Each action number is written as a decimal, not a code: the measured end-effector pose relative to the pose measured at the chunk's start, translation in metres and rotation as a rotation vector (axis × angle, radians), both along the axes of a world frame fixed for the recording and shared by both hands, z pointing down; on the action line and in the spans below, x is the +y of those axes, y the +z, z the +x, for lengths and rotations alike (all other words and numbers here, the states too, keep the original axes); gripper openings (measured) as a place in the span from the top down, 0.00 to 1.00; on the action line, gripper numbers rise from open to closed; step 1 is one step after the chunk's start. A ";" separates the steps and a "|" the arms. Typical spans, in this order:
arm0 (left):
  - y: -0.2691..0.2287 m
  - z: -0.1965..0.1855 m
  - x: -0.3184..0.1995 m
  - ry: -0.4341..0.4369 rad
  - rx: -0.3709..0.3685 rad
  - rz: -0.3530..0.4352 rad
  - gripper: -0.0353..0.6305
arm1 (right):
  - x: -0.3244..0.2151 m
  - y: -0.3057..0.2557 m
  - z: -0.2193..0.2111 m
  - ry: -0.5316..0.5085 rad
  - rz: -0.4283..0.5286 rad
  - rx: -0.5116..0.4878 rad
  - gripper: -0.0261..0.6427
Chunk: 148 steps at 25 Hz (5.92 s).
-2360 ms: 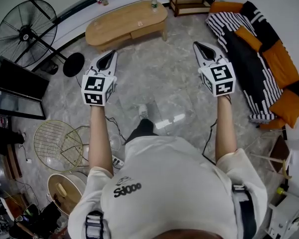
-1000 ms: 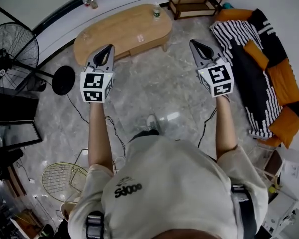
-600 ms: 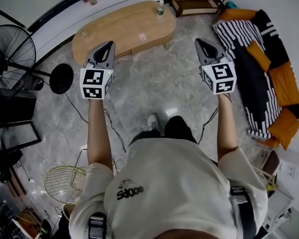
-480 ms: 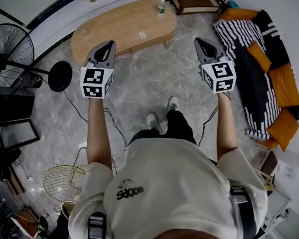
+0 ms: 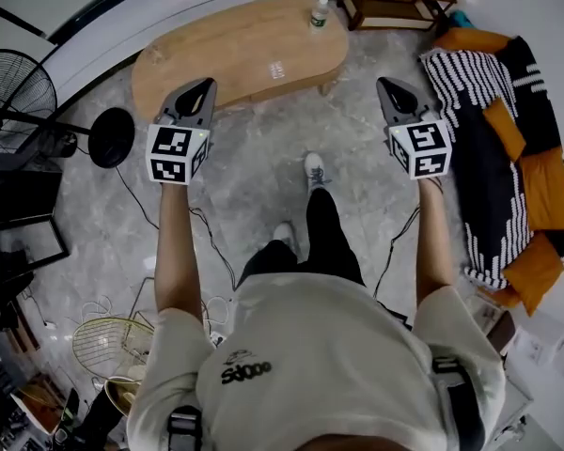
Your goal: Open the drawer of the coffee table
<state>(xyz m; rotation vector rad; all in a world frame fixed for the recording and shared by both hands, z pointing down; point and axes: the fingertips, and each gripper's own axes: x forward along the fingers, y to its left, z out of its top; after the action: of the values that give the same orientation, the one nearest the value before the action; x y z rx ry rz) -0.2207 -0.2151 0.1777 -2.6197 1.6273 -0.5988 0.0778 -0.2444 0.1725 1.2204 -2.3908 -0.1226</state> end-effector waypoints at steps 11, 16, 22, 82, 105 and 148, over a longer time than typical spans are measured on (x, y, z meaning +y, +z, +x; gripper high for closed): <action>0.076 0.004 -0.079 -0.045 0.046 -0.053 0.92 | -0.105 0.075 0.018 -0.012 -0.002 0.049 0.95; 0.111 0.002 -0.118 -0.101 0.049 -0.075 0.92 | -0.147 0.093 0.021 -0.051 0.032 -0.004 0.95; 0.158 0.011 -0.150 -0.117 0.054 -0.093 0.92 | -0.174 0.129 0.034 -0.072 0.011 -0.072 0.95; 0.626 -0.003 -0.199 0.007 0.176 -0.106 0.61 | -0.306 0.620 0.034 -0.149 -0.105 -0.087 0.57; 0.626 0.001 -0.215 -0.021 0.154 -0.063 0.75 | -0.327 0.625 0.021 -0.162 -0.115 -0.173 0.57; 0.628 0.047 -0.091 0.091 0.190 -0.164 0.77 | -0.199 0.629 0.072 -0.108 -0.178 -0.132 0.57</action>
<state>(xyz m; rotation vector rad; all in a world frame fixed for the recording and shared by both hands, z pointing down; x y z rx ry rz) -0.1732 -0.3063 0.8061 -2.9328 1.5547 -0.5149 0.1496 -0.4436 0.8017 1.0469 -2.5193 0.1381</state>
